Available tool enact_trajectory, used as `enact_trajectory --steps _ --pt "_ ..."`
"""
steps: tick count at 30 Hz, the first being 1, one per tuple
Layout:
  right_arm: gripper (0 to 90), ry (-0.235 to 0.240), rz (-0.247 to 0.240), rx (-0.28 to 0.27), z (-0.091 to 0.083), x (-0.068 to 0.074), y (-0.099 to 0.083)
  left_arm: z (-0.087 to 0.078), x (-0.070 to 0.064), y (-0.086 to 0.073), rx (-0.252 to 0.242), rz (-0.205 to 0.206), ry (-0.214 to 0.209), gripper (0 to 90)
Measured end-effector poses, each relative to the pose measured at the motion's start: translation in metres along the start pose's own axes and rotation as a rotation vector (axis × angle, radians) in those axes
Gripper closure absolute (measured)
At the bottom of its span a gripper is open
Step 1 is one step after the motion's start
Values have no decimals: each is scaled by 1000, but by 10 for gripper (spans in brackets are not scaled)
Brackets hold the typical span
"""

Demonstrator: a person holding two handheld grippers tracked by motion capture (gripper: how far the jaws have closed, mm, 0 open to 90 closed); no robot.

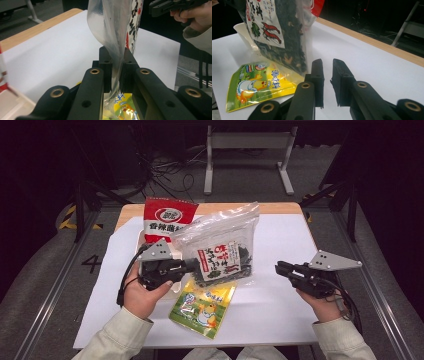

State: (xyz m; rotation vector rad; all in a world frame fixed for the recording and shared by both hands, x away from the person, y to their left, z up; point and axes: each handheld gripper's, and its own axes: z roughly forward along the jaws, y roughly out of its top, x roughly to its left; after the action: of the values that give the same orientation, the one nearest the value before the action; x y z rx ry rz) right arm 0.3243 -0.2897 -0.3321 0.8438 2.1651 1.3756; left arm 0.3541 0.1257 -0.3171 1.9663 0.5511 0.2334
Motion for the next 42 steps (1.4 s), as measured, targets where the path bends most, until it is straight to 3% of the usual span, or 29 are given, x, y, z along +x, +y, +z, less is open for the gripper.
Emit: enact_trajectory --steps 6,15,21,30,42 --pt "766 -5 16 -4 -2 -5 -2 -15 8 4 8 -16 25 825" --pt "762 -11 36 17 -1 -11 -7 -33 14 12 14 5 88 828" --pt "751 -8 46 19 0 -13 -9 -48 22 17 -15 0 128 829" --pt "729 -3 49 22 2 -13 -9 -67 39 16 -23 -15 224 829" --pt "725 2 48 25 3 -12 -10 -82 58 9 8 -41 354 829"
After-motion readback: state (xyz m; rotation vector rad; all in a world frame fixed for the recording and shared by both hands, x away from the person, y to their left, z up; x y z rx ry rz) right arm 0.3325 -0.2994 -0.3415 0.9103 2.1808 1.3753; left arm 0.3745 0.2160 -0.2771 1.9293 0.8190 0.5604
